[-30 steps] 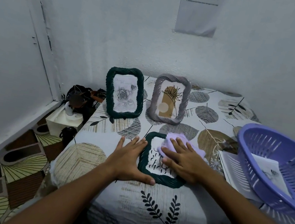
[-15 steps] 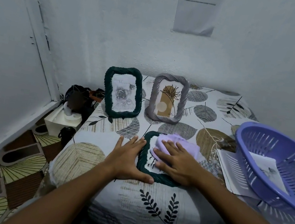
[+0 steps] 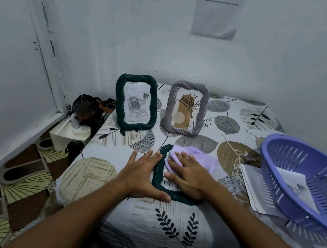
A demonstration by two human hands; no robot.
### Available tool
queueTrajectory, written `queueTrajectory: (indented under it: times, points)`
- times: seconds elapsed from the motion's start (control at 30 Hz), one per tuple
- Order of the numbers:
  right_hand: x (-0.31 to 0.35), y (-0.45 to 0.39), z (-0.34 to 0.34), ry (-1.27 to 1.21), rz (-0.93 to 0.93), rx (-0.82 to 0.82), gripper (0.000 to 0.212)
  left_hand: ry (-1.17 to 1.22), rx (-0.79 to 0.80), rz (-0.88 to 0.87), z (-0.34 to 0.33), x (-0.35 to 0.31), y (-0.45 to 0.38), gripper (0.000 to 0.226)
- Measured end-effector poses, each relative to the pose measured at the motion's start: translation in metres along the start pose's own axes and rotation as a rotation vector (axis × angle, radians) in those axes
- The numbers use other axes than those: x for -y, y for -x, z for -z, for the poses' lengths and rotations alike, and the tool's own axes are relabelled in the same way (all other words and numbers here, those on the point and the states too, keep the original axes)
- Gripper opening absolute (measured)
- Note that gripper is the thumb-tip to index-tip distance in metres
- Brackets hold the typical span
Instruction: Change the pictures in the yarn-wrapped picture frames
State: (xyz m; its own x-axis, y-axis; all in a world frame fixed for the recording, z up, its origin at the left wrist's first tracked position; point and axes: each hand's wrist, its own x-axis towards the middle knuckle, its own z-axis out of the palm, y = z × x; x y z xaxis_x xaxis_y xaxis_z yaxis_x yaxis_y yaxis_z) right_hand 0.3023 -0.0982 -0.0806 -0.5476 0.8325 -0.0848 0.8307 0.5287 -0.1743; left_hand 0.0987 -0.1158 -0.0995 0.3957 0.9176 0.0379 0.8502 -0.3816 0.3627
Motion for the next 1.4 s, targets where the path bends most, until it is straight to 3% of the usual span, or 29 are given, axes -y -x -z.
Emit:
queueTrajectory:
  times: [0.17, 0.3, 0.4, 0.53, 0.67, 1.2, 1.4]
  points:
    - [-0.018, 0.025, 0.0, 0.005, 0.097, -0.004, 0.083, -0.008, 0.001, 0.005, 0.001, -0.001, 0.0, 0.137]
    - [-0.017, 0.02, 0.006, 0.046, 0.009, -0.044, 0.093, -0.003, 0.008, 0.003, 0.002, -0.002, 0.0, 0.138]
    - [-0.004, 0.003, -0.001, -0.047, -0.081, -0.032, 0.11, 0.003, -0.003, 0.002, 0.002, -0.001, 0.0, 0.137]
    - [-0.006, 0.004, 0.006, -0.179, -0.11, -0.04, 0.113, -0.002, -0.007, -0.001, 0.002, -0.001, 0.0, 0.137]
    - [-0.017, 0.023, 0.012, -0.08, -0.101, -0.023, 0.098, 0.002, -0.013, 0.002, 0.001, -0.002, 0.0, 0.138]
    - [-0.004, 0.037, 0.011, 0.007, 0.006, -0.043, 0.098, 0.005, -0.01, 0.004, 0.0, -0.001, 0.0, 0.141]
    - [-0.012, 0.026, 0.024, 0.101, -0.075, -0.076, 0.099, 0.015, 0.0, 0.009, 0.002, -0.001, 0.0, 0.139]
